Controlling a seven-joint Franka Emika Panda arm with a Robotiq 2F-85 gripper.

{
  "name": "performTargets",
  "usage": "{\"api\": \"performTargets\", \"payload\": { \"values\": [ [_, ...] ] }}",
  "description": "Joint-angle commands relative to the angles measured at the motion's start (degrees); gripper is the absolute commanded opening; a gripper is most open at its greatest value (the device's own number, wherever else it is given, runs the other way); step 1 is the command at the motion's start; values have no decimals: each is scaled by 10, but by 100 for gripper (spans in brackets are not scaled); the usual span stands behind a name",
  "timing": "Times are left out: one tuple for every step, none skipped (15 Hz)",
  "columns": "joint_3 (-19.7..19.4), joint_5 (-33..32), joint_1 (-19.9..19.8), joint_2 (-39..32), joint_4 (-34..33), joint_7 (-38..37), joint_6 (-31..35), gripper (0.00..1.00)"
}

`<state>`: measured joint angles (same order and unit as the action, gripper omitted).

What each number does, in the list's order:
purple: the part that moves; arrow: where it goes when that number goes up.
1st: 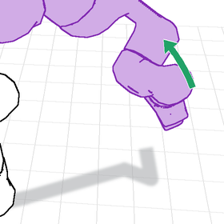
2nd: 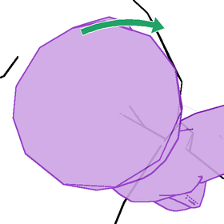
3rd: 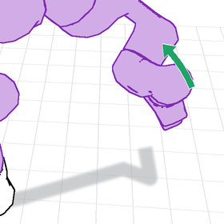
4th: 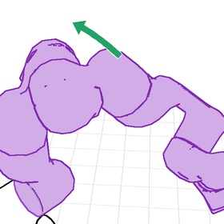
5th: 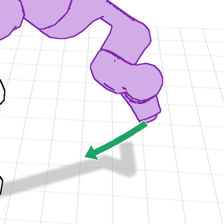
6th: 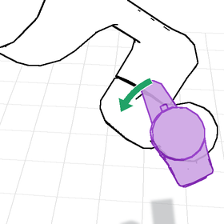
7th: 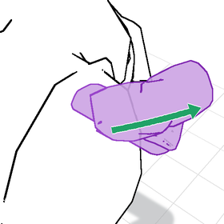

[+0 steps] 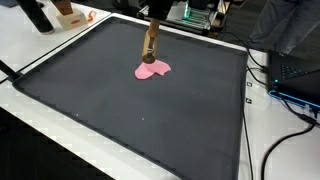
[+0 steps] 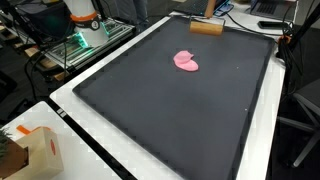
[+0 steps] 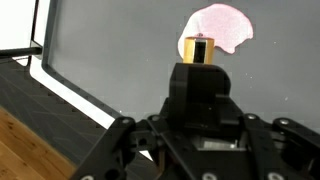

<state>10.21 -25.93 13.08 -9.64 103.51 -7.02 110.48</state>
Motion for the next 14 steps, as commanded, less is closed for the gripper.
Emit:
{"api": "performTargets", "payload": {
  "values": [
    [-8,44,-24,61,61,67,20,25],
    [-11,50,-29,70,70,87,23,25],
    [-13,54,-34,78,79,106,27,25],
    [-15,59,-38,87,88,126,33,25],
    [-16,63,-42,94,96,150,37,25],
    [-18,67,-44,99,103,166,42,25],
    [-19,70,-47,105,111,188,50,25],
    [-21,75,-49,110,118,205,55,25],
    [-17,56,-43,77,80,166,31,50],
    [-18,59,-45,82,87,179,35,50],
    [-19,60,-46,86,92,185,38,50],
    [-19,61,-46,88,94,188,39,50],
    [-19,61,-46,88,95,188,40,50],
    [-19,61,-46,88,95,189,40,50]
  ]
}}
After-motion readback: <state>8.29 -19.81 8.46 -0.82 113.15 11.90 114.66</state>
